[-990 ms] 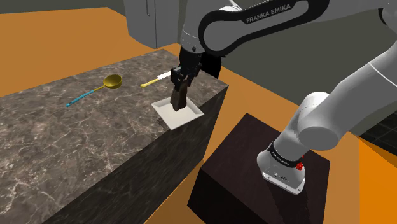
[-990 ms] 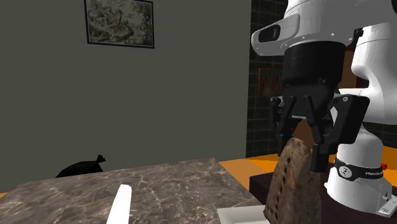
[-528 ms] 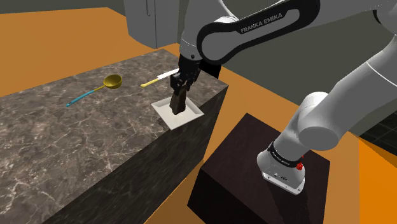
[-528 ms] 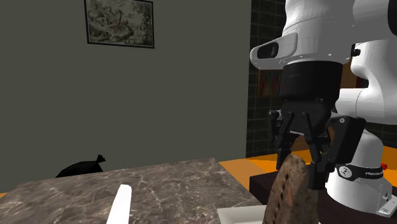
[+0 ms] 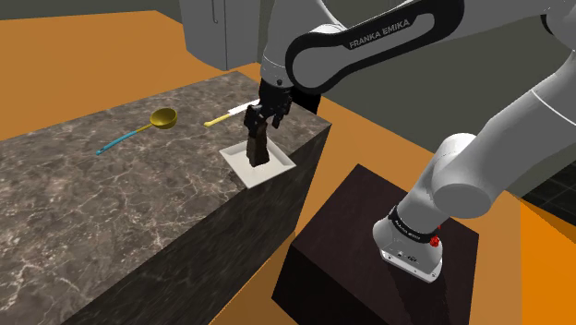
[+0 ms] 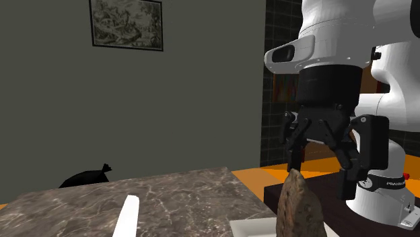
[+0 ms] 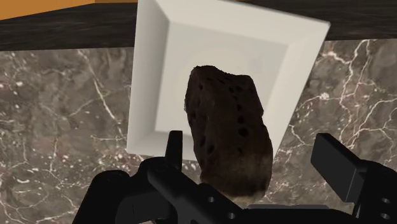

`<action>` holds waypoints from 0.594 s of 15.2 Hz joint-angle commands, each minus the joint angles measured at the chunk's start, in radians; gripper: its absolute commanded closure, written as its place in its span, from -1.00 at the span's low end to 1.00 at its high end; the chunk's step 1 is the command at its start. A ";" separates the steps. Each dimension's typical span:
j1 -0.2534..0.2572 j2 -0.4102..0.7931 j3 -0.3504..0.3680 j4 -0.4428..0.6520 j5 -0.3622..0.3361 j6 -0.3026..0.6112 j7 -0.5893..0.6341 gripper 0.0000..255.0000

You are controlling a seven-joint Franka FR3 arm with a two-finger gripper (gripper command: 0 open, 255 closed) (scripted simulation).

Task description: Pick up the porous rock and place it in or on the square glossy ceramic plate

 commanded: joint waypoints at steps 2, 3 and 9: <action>0.000 0.000 0.000 0.000 0.000 0.000 0.000 -1.00; 0.000 0.000 0.000 0.000 0.000 0.000 0.000 -1.00; 0.001 -0.072 -0.010 0.063 0.008 -0.134 -0.008 -1.00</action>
